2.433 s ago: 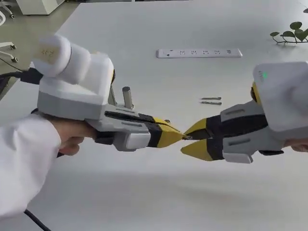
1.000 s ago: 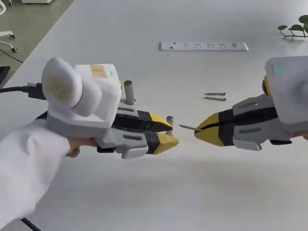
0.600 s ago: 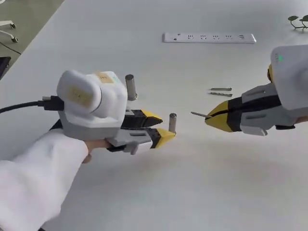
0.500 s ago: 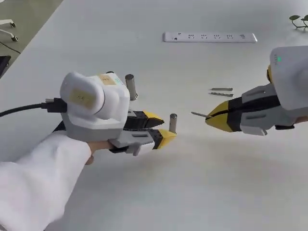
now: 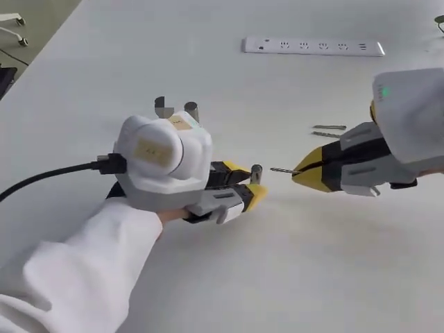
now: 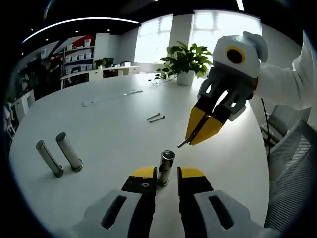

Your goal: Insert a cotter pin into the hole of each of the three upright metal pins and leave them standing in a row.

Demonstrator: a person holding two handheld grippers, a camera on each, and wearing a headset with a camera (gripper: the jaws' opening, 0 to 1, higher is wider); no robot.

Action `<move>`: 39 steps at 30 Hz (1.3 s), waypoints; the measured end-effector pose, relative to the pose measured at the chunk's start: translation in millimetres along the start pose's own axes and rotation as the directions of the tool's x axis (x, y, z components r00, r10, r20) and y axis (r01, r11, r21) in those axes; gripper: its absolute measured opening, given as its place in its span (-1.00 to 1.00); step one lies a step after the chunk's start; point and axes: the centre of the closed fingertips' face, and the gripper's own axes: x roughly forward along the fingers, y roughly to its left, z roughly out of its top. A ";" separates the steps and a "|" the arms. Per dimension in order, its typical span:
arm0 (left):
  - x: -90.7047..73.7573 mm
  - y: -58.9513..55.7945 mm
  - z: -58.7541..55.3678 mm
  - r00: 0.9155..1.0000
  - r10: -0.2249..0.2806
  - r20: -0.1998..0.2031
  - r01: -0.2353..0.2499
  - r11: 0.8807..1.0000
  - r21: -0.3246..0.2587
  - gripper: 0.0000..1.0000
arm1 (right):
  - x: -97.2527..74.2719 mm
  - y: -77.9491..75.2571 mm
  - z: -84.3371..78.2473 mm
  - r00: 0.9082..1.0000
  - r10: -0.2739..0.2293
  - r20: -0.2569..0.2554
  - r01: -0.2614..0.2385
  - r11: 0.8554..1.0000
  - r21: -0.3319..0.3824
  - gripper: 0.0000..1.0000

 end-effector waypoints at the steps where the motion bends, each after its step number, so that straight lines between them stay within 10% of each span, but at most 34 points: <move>1: 0.0 0.1 -0.9 1.000 0.001 -0.002 -0.001 1.000 0.002 -0.70 | 0.9 -0.1 0.3 1.000 0.003 -0.002 -0.003 1.000 -0.003 -1.00; 39: 2.3 -4.0 -2.0 1.000 -0.006 -0.008 0.006 1.000 -0.010 -0.84 | 25.0 -0.8 13.5 0.996 0.048 -0.073 -0.061 0.978 -0.197 -1.00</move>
